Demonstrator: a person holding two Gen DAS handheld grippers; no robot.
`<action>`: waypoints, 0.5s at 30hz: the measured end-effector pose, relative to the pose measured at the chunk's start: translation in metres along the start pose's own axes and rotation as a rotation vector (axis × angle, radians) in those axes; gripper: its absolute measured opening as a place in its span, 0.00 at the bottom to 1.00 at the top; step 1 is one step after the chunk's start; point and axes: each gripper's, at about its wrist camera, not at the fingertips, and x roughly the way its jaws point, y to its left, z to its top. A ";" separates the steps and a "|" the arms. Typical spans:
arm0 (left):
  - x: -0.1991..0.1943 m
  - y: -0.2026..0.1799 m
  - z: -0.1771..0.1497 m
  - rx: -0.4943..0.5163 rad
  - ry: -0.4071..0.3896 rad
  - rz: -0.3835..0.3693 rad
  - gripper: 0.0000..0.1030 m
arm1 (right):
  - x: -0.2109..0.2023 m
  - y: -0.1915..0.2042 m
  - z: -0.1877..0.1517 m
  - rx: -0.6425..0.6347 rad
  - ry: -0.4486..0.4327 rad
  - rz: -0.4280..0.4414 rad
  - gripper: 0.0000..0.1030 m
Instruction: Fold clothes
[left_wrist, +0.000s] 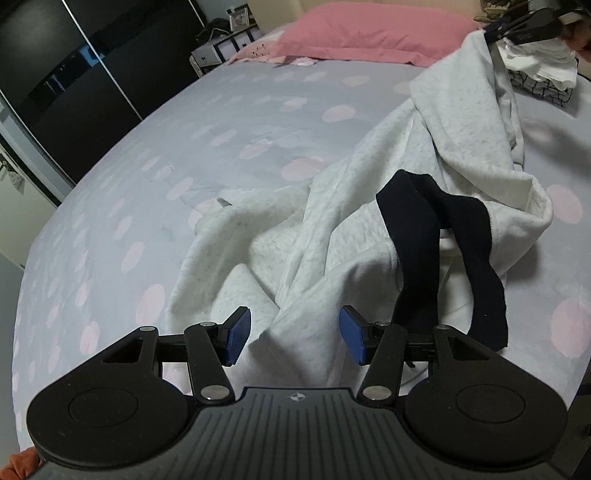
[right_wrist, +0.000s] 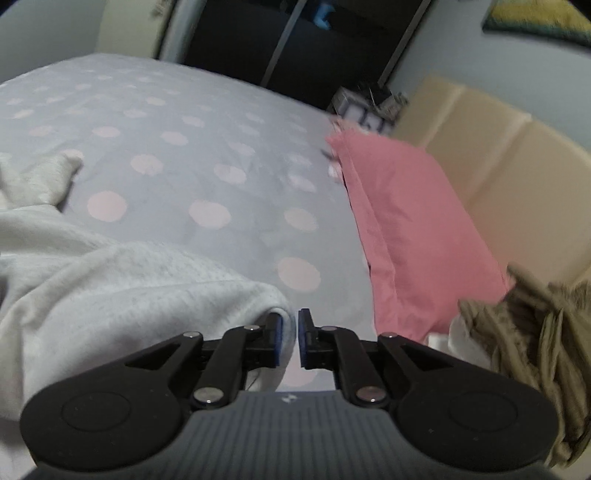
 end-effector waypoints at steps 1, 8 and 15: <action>0.004 0.001 0.000 -0.002 0.015 -0.001 0.50 | -0.005 0.003 -0.001 -0.027 -0.025 0.007 0.18; 0.013 0.006 -0.006 -0.024 0.073 0.000 0.50 | -0.037 0.043 -0.009 -0.289 -0.176 0.168 0.42; 0.013 0.002 -0.006 0.049 0.075 -0.017 0.50 | -0.063 0.101 -0.023 -0.587 -0.233 0.520 0.42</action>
